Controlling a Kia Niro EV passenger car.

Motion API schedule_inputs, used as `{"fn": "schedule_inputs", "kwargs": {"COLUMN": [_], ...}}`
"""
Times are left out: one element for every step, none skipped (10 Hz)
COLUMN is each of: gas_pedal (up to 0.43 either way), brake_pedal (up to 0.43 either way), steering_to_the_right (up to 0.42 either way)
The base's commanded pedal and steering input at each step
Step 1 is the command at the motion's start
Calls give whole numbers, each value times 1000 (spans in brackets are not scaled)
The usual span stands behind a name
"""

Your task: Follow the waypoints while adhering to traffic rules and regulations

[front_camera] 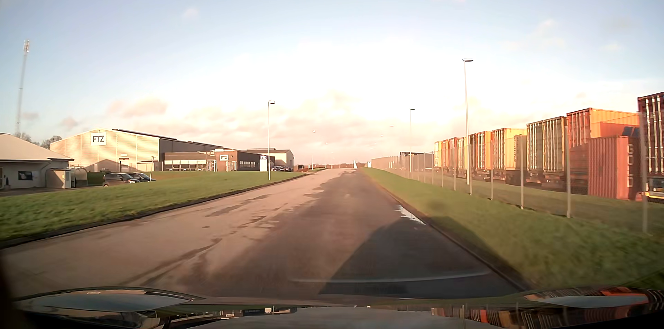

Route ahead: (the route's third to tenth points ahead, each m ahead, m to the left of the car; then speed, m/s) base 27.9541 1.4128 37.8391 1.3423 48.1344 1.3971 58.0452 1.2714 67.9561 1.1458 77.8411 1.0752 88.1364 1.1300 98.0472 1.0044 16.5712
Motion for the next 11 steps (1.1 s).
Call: {"fn": "schedule_inputs", "kwargs": {"gas_pedal": [209,209,209,197,197,197,189,189,177,157,150], "brake_pedal": [0,0,0,0,0,0,0,0,0,0,0], "steering_to_the_right": [0,0,0,1,1,2,2,1,1,1,1]}}
